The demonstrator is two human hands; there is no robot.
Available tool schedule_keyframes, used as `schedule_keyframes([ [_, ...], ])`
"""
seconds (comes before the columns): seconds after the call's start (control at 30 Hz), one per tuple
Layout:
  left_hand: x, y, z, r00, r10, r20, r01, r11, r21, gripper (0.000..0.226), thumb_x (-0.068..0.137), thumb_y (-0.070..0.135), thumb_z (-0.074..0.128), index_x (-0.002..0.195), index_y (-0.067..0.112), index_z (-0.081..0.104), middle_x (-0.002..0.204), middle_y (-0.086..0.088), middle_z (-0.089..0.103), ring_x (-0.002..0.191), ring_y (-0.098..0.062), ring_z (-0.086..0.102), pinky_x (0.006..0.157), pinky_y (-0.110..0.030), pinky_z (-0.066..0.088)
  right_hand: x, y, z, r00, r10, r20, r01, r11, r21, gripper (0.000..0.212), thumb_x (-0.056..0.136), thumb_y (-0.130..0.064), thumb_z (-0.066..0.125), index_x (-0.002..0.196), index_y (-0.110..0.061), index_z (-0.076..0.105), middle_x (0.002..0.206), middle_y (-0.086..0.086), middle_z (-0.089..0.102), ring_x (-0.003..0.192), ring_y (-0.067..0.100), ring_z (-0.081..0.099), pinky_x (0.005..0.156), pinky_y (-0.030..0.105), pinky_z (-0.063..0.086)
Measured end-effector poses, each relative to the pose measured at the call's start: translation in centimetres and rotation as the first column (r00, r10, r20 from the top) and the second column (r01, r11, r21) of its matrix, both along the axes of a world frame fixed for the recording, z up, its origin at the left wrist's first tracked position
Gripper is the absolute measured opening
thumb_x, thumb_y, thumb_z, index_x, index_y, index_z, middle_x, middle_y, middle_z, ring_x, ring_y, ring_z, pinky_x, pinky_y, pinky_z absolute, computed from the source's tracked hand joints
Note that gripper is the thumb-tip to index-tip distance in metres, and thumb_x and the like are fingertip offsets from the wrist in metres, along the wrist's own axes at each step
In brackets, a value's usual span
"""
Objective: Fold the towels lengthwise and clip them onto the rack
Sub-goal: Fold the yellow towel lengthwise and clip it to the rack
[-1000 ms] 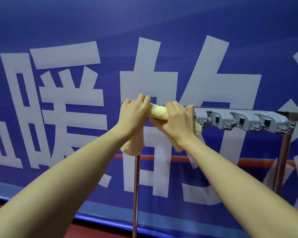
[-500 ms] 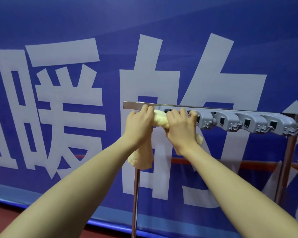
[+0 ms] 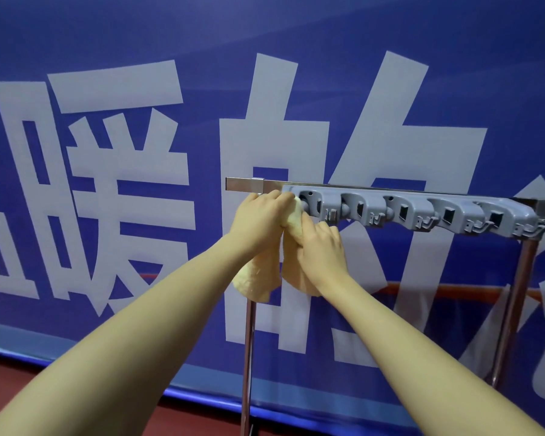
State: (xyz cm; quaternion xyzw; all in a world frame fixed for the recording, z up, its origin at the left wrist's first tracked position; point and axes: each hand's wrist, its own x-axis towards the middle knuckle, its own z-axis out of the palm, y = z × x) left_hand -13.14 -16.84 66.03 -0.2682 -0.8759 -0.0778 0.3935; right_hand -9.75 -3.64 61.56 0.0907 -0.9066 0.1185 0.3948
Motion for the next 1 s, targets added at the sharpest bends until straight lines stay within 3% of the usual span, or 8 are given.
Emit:
schedule_keyframes([
  [0.1,0.9,-0.2,-1.0,0.998,0.059,0.033,-0.061,0.995,0.074,0.044,0.079,0.014,0.056,0.121,0.011,0.046,0.100,-0.003,0.061,0.082,-0.029,0.057,0.072,-0.032,0.036,0.4,0.0,-0.1,0.999,-0.011,0.030,0.011,1.000,-0.010,0.048,0.090,-0.007,0.044,0.137,-0.010,0.038,0.113,0.014,0.058,0.102,0.029,0.050,0.086,0.031,0.036],
  [0.2,1.7,-0.4,-3.0,0.983,0.118,0.138,-0.149,0.958,0.244,0.034,0.086,0.021,0.053,0.117,0.012,0.040,0.080,0.005,0.051,0.065,-0.021,0.048,0.061,-0.029,0.030,0.6,-0.4,-0.2,0.999,-0.012,0.049,0.011,1.000,0.013,0.048,0.089,-0.007,0.045,0.136,-0.008,0.038,0.109,0.014,0.060,0.100,0.030,0.054,0.084,0.032,0.038],
  [0.37,2.9,-0.3,-6.2,0.966,0.127,0.225,-0.211,0.890,0.404,0.021,0.091,0.023,0.048,0.107,0.011,0.040,0.078,0.000,0.056,0.060,-0.022,0.055,0.055,-0.033,0.044,0.6,-0.8,-1.2,0.992,0.005,0.130,0.003,0.998,-0.059,0.048,0.091,-0.010,0.043,0.138,-0.010,0.035,0.103,0.012,0.065,0.093,0.032,0.062,0.067,0.033,0.043],
  [0.57,2.9,0.2,-8.9,0.955,0.143,0.261,-0.217,0.934,0.283,0.060,0.081,0.030,0.068,0.123,0.018,0.027,0.100,-0.001,0.052,0.062,-0.019,0.058,0.050,-0.026,0.042,1.4,-1.5,-2.6,0.986,0.067,0.154,-0.046,0.989,-0.141,0.038,0.096,-0.021,0.042,0.133,-0.009,0.041,0.100,0.010,0.066,0.089,0.029,0.065,0.071,0.038,0.052],
  [0.7,3.2,0.3,-10.2,0.955,0.144,0.260,-0.215,0.939,0.269,0.059,0.085,0.027,0.065,0.123,0.022,0.020,0.101,-0.002,0.050,0.059,-0.016,0.056,0.046,-0.025,0.044,2.3,-1.4,-3.0,0.983,0.074,0.166,-0.049,0.987,-0.151,0.035,0.096,-0.024,0.042,0.128,-0.010,0.043,0.099,0.008,0.066,0.085,0.026,0.066,0.067,0.035,0.051],
  [0.8,4.4,0.4,-10.7,0.944,0.154,0.292,-0.239,0.928,0.284,0.055,0.086,0.025,0.065,0.123,0.020,0.024,0.102,-0.002,0.050,0.063,-0.014,0.054,0.044,-0.021,0.034,3.4,-1.0,-3.5,0.983,0.063,0.173,-0.042,0.992,-0.123,0.029,0.096,-0.032,0.043,0.117,-0.012,0.045,0.095,0.005,0.066,0.080,0.024,0.066,0.063,0.034,0.052],
  [0.9,6.5,0.9,-10.4,0.932,0.179,0.314,-0.297,0.875,0.383,0.044,0.087,0.023,0.061,0.120,0.016,0.032,0.103,-0.003,0.049,0.072,-0.015,0.050,0.052,-0.024,0.035,5.2,-0.4,-4.0,0.977,0.055,0.206,-0.034,0.994,-0.106,0.026,0.096,-0.036,0.042,0.110,-0.014,0.045,0.098,0.004,0.065,0.083,0.024,0.065,0.061,0.032,0.048],
  [1.0,8.9,1.0,-10.2,0.960,0.210,0.185,-0.264,0.899,0.349,0.044,0.085,0.019,0.061,0.122,0.010,0.040,0.105,-0.008,0.050,0.075,-0.016,0.044,0.060,-0.026,0.040,7.5,0.5,-4.4,0.971,0.049,0.233,-0.027,0.995,-0.098,0.029,0.096,-0.034,0.044,0.118,-0.014,0.045,0.103,0.002,0.063,0.089,0.022,0.063,0.062,0.028,0.039],
])
